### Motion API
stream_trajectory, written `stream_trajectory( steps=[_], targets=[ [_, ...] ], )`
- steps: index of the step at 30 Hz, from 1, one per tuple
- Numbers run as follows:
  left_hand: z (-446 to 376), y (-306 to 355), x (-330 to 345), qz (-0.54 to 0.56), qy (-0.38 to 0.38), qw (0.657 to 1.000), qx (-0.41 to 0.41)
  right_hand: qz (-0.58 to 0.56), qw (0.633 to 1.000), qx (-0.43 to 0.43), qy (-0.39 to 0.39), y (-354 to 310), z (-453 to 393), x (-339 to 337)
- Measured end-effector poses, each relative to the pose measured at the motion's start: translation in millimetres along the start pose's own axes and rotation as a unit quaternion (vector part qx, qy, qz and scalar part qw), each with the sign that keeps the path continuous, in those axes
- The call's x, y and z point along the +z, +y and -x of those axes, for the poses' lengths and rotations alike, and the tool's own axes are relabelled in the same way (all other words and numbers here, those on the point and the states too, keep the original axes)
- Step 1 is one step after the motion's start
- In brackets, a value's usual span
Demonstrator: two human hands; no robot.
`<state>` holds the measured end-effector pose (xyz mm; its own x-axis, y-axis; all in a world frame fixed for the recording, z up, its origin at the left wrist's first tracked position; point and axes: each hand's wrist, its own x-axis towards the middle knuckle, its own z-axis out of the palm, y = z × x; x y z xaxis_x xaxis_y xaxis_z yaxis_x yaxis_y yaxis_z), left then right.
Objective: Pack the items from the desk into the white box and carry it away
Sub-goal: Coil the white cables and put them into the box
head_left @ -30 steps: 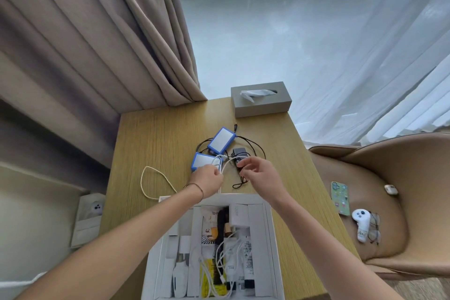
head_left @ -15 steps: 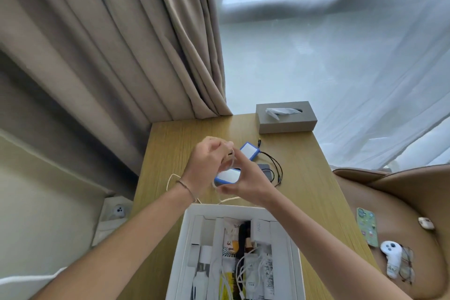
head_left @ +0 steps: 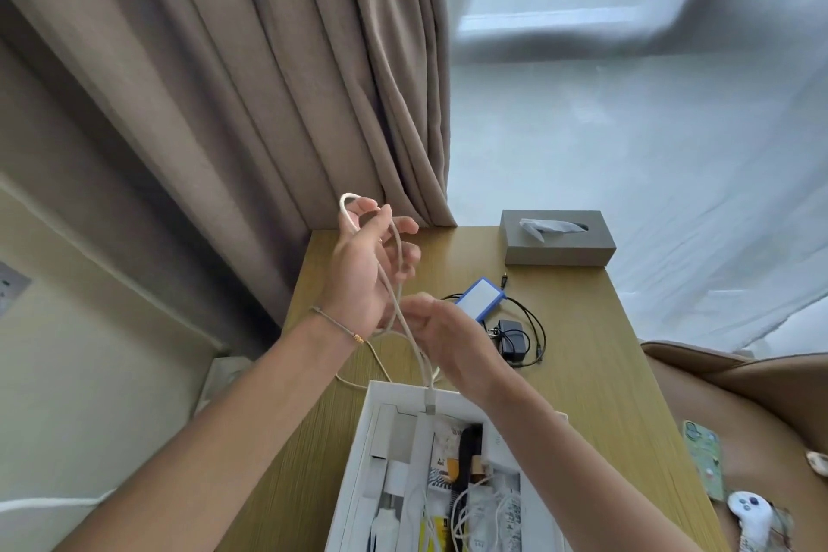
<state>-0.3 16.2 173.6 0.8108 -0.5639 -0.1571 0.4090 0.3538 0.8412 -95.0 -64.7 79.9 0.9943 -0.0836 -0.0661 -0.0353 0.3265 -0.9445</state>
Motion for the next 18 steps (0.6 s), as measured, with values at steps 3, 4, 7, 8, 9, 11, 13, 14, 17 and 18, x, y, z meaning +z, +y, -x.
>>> stream_trajectory(
  steps=[3, 4, 7, 8, 9, 11, 13, 14, 17, 18],
  targets=[
    [-7.0, 0.0, -3.5, 0.008, 0.067, 0.998, 0.01, 0.123, 0.992, -0.008, -0.039, 6.1, -2.1, 12.8],
    [-9.6, 2.1, -5.3, 0.019, 0.087, 0.996, 0.003, 0.163, 0.986, 0.003, -0.042, 9.6, -2.5, 16.0],
    [-19.4, 14.7, -17.3, 0.007, 0.125, 0.992, -0.004, 0.205, 0.978, 0.039, -0.012, 17.9, -0.6, 8.7],
    [-21.8, 19.6, -23.7, -0.03, 0.128, 0.991, 0.003, 0.189, 0.981, 0.049, 0.001, 18.6, 2.7, 1.0],
    [-23.2, 23.2, -31.2, -0.078, 0.126, 0.989, 0.011, 0.174, 0.983, 0.054, 0.015, 17.5, 6.7, -8.1],
    [-22.0, 24.4, -45.3, -0.196, 0.115, 0.974, 0.012, 0.15, 0.987, 0.047, 0.038, 12.6, 15.0, -26.3],
    [-17.3, 17.7, -56.2, -0.299, 0.085, 0.95, -0.018, 0.118, 0.991, 0.025, 0.062, 5.1, 20.6, -40.6],
    [-14.7, 12.6, -59.2, -0.343, 0.057, 0.937, -0.038, 0.1, 0.992, 0.007, 0.072, 1.0, 21.9, -45.8],
    [-6.7, -4.6, -59.5, -0.447, -0.087, 0.887, -0.083, 0.074, 0.992, -0.041, 0.092, -12.7, 20.5, -51.6],
    [-3.8, -9.5, -56.8, -0.465, -0.144, 0.868, -0.095, 0.071, 0.992, -0.054, 0.09, -17.5, 19.2, -50.3]
  ],
)
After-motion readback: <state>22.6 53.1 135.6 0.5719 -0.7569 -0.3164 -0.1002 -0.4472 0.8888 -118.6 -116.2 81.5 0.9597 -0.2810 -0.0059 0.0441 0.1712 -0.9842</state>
